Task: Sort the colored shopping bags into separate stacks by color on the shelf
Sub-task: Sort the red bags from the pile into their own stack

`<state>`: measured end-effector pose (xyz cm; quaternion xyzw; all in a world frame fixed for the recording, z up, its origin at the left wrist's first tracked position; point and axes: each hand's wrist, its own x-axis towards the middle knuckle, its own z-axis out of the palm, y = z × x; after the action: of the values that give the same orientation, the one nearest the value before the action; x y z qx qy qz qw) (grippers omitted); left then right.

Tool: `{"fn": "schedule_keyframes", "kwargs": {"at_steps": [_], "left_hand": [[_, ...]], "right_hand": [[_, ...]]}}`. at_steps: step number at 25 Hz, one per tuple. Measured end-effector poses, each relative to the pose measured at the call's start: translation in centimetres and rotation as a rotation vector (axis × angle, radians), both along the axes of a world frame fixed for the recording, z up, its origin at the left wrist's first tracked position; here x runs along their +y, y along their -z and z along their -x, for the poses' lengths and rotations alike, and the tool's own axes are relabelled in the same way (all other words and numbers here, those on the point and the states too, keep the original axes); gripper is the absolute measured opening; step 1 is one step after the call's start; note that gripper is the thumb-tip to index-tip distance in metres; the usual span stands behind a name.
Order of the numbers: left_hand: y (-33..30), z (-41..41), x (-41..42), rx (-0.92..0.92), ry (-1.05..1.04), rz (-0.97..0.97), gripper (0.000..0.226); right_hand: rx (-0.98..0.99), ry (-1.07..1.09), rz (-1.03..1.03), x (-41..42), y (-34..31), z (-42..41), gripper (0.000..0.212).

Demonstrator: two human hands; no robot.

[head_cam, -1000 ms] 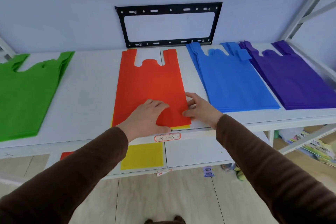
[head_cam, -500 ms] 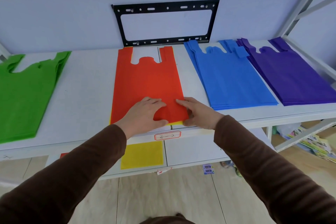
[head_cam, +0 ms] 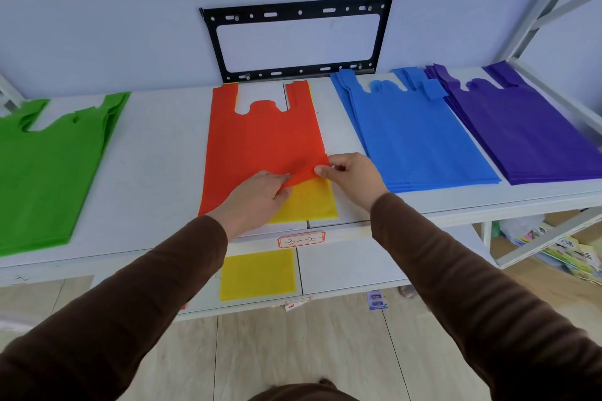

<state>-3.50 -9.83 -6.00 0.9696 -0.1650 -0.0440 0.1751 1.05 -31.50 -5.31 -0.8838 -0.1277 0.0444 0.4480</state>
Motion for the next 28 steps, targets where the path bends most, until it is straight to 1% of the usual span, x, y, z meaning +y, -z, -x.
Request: {"fn": "schedule_keyframes", "kwargs": {"at_steps": [2, 3, 4, 6, 7, 9, 10, 11, 12, 13, 14, 15, 16, 17, 18, 19, 20, 22, 23, 25, 26, 27, 28], "left_hand": [[-0.3, 0.0, 0.0, 0.051, -0.027, 0.124, 0.03], [-0.5, -0.1, 0.0, 0.077, -0.048, 0.191, 0.032], [-0.4, -0.2, 0.0, 0.086, -0.069, 0.246, 0.034], [-0.6, 0.0, -0.1, 0.093, -0.097, 0.285, 0.036], [-0.9, 0.4, -0.2, 0.131, -0.085, 0.3, 0.038], [-1.3, 1.4, -0.1, 0.258, -0.025, 0.389, 0.046], [-1.5, 1.7, 0.3, 0.307, -0.019, 0.471, 0.049], [-1.9, 2.0, 0.8, 0.295, -0.051, 0.554, 0.051], [-1.7, 1.8, 1.8, 0.217, -0.139, 0.62, 0.049], [-1.4, 1.4, 3.1, 0.097, -0.275, 0.671, 0.045], [-1.1, 0.9, 4.7, -0.011, -0.442, 0.705, 0.04], [-0.9, 0.6, 6.1, -0.072, -0.606, 0.753, 0.036], [-0.9, 0.5, 7.3, -0.074, -0.739, 0.836, 0.033], [-1.0, 0.4, 8.0, -0.015, -0.836, 0.933, 0.033], [-0.9, 0.4, 8.5, 0.092, -0.898, 1.018, 0.037], [-1.0, 0.3, 8.7, 0.22, -0.923, 1.09, 0.041], [-0.7, 0.0, 8.8, 0.332, -0.923, 1.182, 0.045], [-0.3, -0.9, 8.6, 0.521, -0.849, 1.382, 0.058], [-0.1, -1.5, 8.3, 0.574, -0.782, 1.435, 0.064], [0.2, -2.9, 7.9, 0.558, -0.651, 1.392, 0.054], [0.2, -3.5, 7.4, 0.522, -0.628, 1.339, 0.055], [0.0, -3.9, 7.0, 0.493, -0.627, 1.291, 0.06], [-0.1, -4.4, 6.8, 0.469, -0.639, 1.228, 0.065]], "right_hand": [[0.094, -0.009, -0.122, 0.1, -0.3, 0.2, 0.038], [0.169, 0.014, -0.204, 0.3, -0.6, 0.5, 0.036], [0.268, 0.055, -0.293, 0.6, -0.8, 0.6, 0.039], [0.496, 0.108, -0.446, 0.9, -1.5, 0.7, 0.047], [0.595, 0.104, -0.519, 1.0, -2.0, 0.6, 0.046], [0.718, 0.042, -0.619, 1.0, -2.4, 0.0, 0.037], [0.739, 0.009, -0.629, 1.1, -2.5, -0.5, 0.039], [0.747, -0.014, -0.612, 1.2, -2.3, -1.1, 0.055], [0.752, -0.037, -0.581, 1.3, -2.3, -1.8, 0.068], [0.758, -0.055, -0.563, 1.6, -2.6, -2.3, 0.071], [0.767, -0.061, -0.576, 1.8, -2.9, -2.6, 0.068], [0.782, -0.034, -0.629, 1.8, -3.3, -3.0, 0.061], [0.813, 0.014, -0.727, 1.5, -3.6, -3.5, 0.055], [0.86, 0.066, -0.852, 1.1, -3.9, -3.8, 0.052], [0.913, 0.104, -0.974, 0.5, -3.9, -4.0, 0.052], [0.955, 0.124, -1.056, -0.1, -3.8, -4.0, 0.055], [0.983, 0.131, -1.094, -0.7, -3.6, -3.9, 0.058], [1.011, 0.119, -1.076, -2.1, -3.0, -3.3, 0.061], [1.004, 0.11, -1.008, -2.7, -2.7, -2.9, 0.058], [0.913, 0.061, -0.72, -3.9, -2.2, -2.0, 0.05], [0.861, 0.03, -0.58, -4.4, -1.8, -1.7, 0.048], [0.837, 0.012, -0.503, -4.8, -1.4, -1.4, 0.046], [0.836, 0.007, -0.486, -5.0, -1.2, -1.2, 0.043]]}}
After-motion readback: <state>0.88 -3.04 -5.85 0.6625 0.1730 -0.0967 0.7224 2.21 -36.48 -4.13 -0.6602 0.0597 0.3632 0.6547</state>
